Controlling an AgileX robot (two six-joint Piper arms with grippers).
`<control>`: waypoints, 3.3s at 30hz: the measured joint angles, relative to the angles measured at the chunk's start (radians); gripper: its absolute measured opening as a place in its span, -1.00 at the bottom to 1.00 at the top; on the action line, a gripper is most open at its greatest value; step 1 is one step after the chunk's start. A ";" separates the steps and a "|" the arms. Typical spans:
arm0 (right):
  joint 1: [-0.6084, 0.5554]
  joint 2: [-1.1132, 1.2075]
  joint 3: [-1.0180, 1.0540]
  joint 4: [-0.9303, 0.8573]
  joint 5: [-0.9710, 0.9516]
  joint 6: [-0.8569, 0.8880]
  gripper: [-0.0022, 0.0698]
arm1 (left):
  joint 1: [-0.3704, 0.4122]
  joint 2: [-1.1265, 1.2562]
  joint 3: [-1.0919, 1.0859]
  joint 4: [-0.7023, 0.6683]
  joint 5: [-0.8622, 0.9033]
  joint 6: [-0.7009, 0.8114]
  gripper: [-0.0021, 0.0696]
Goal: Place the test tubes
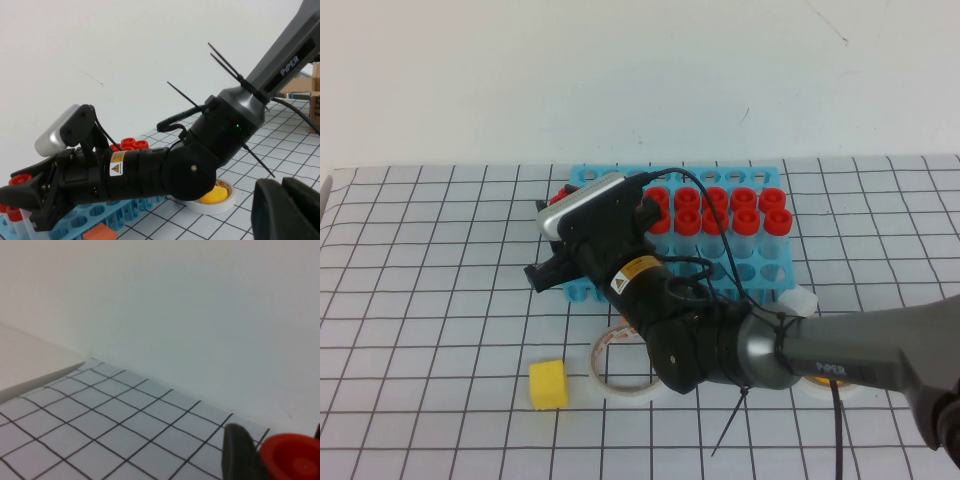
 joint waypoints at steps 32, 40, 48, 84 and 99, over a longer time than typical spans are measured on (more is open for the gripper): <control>0.002 0.019 -0.068 0.049 0.081 -0.016 -0.18 | 0.000 0.000 0.000 0.000 0.002 0.000 -0.95; 0.002 0.021 -0.066 0.133 0.092 -0.048 -0.18 | 0.000 0.000 0.000 0.000 0.002 0.000 -0.95; 0.002 0.021 -0.066 0.138 0.117 -0.051 -0.18 | 0.000 0.000 0.000 0.000 0.002 0.000 -0.95; 0.033 -0.694 -0.045 0.132 1.042 -0.307 -0.94 | 0.000 0.000 0.000 0.000 0.002 0.000 -0.95; 0.033 -1.339 0.602 0.083 1.052 -0.345 -0.94 | 0.000 0.000 0.000 0.000 0.002 0.000 -0.95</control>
